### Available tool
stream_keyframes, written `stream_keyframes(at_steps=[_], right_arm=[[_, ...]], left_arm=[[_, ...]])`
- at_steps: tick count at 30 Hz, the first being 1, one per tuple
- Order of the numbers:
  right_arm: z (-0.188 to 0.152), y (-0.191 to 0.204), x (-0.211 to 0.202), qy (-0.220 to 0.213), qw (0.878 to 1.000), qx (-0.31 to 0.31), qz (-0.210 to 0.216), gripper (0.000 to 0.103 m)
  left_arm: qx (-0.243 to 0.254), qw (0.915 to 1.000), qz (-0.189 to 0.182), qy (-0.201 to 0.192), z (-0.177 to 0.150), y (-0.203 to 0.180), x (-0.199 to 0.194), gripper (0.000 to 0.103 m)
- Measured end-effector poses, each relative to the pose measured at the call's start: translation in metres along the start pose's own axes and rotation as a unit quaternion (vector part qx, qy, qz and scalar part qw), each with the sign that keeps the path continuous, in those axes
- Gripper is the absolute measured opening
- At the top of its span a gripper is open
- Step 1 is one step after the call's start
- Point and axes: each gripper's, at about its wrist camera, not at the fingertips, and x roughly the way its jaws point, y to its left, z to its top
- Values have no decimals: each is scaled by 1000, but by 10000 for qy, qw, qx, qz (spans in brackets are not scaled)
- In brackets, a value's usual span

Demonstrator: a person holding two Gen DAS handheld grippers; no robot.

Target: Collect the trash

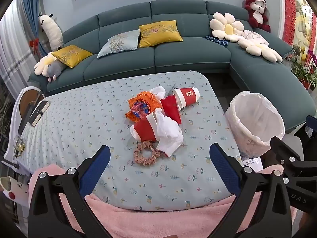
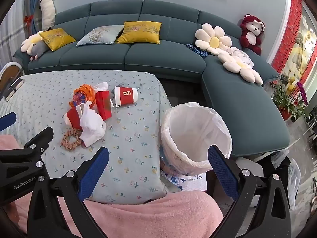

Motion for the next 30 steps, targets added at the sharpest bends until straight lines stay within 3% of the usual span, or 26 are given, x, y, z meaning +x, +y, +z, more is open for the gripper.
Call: stream_keyframes(at_steps=[9,17,30], right_arm=[[0,-2,3,-21,10000,58,-35,95],[4,-3,3,-44,9999,94,-69,95],[2,-7,-11,-137,9998,49,-115,95]], left_arm=[[-65,9998,-147,71,-2,5,0,96],[-95,9999,-96,-7,-3,-7,-5,96],[-210,9997,-93,-95,4,6,-15,96]])
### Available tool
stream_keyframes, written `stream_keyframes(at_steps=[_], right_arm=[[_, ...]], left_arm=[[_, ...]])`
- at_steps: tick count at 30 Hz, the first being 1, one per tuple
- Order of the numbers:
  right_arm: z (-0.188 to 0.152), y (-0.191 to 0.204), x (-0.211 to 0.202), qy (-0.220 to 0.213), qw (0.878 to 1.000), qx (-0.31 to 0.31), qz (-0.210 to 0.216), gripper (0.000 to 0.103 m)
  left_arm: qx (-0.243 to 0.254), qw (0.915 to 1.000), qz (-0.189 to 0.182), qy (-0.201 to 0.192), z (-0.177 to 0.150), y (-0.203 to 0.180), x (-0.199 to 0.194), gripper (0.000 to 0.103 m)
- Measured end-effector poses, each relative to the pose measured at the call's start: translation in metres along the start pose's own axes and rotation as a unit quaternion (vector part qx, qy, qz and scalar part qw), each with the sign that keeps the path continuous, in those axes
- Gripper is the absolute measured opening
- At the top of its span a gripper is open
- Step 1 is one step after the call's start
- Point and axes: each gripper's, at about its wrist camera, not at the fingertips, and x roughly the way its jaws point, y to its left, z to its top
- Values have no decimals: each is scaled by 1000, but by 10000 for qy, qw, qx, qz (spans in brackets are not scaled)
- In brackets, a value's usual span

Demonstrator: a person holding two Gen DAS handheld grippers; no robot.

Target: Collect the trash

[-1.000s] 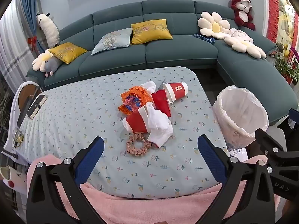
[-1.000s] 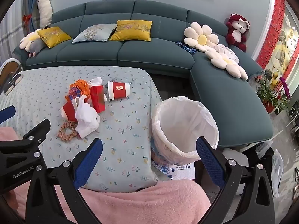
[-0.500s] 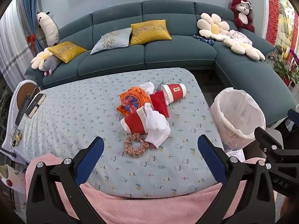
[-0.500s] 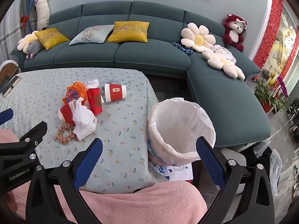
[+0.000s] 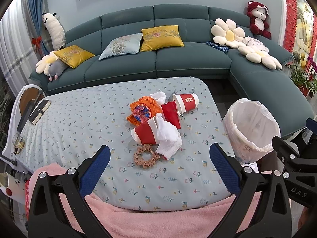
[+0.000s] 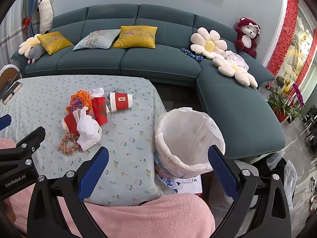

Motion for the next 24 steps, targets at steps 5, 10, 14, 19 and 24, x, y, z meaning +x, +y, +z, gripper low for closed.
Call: stream_keyframes(at_steps=[5,10,14,19,24], right_arm=[[2,-2,-4,-39,10000,-8,18,95],[3,-6,-7,-67,10000,-20,38,95],[4,-10,-10,-101,9999,-10,48,95],[2,-5,-12,-164,9998,-5,62,95],[2,-6,-17,-243,9997,-37,54,95]], left_arm=[[-61,10000,3,-59,2,1,-4,96],[-71,9999,20,-113,1,1,-9,96],[-81,9999,20,-147,2,0,-13,96],[-84,9997,21,-220,2,-1,-20,96],[-89,9996,38,-264,0,0,-24,96]])
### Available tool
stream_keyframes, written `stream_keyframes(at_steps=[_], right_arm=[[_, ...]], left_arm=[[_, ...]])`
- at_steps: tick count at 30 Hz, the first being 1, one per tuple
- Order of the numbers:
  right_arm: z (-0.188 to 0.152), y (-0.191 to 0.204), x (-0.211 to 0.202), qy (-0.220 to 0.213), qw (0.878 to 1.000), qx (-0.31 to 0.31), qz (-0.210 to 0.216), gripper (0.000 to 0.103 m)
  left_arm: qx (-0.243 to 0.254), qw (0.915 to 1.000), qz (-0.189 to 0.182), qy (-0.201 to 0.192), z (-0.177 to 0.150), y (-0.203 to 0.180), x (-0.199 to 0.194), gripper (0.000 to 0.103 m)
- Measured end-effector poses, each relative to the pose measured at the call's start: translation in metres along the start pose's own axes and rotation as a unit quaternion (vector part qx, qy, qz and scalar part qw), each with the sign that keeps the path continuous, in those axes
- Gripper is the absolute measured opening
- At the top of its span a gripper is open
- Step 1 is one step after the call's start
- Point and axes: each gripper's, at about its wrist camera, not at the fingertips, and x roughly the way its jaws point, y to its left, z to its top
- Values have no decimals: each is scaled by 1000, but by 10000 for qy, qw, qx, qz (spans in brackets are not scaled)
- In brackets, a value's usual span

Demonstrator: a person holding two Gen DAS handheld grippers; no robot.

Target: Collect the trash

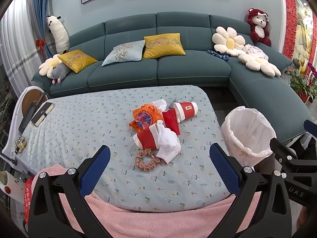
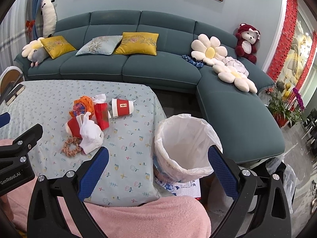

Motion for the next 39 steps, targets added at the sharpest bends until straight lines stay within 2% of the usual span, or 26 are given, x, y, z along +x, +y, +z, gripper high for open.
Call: stream_keyframes(at_steps=[18,39], right_arm=[[2,7,-7,-128,9999,-71,33,95],[0,3,-2,-93,9999,-11,-44,95]], left_arm=[[-38,9999,11,-109,1,3,-9,96],[-15,9999,-115,8,-1,0,-2,96]])
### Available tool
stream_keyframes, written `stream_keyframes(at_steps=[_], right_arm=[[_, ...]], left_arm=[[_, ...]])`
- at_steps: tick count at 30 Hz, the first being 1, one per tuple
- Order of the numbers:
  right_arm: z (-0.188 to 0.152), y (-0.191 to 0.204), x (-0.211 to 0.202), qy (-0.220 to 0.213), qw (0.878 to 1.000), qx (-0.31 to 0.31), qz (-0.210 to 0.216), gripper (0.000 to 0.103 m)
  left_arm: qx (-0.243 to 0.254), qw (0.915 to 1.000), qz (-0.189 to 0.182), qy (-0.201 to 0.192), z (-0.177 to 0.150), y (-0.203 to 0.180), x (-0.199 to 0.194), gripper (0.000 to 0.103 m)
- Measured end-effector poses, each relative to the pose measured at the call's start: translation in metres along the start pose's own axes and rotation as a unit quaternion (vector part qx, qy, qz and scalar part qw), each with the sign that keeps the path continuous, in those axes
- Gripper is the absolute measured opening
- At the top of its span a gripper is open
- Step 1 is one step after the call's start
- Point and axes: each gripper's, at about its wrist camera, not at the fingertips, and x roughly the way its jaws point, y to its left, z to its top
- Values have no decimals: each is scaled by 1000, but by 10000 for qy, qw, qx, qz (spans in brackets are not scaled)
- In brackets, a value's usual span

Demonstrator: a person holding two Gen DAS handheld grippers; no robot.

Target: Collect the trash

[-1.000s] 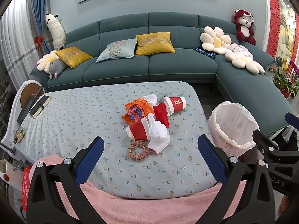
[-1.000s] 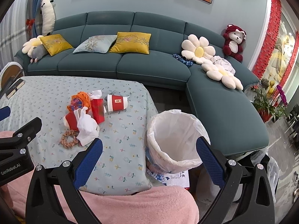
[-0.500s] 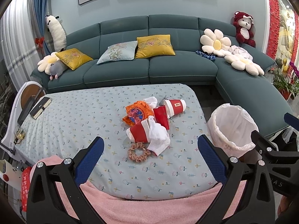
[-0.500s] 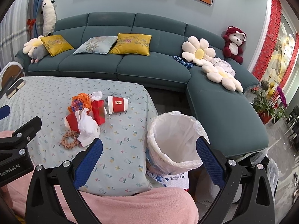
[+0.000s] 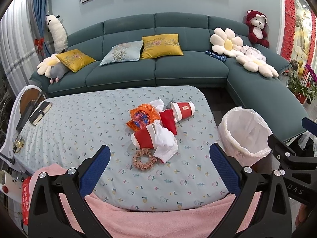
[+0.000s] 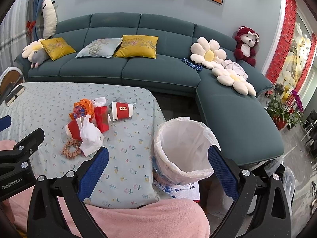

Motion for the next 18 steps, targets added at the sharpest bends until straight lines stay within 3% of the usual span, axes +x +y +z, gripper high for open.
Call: stream_keyframes(at_steps=[18], right_arm=[[-6,-14,13,170,9997,176,-86,95]], left_arm=[[103,9995,-194,231,-5,-11,19,96]])
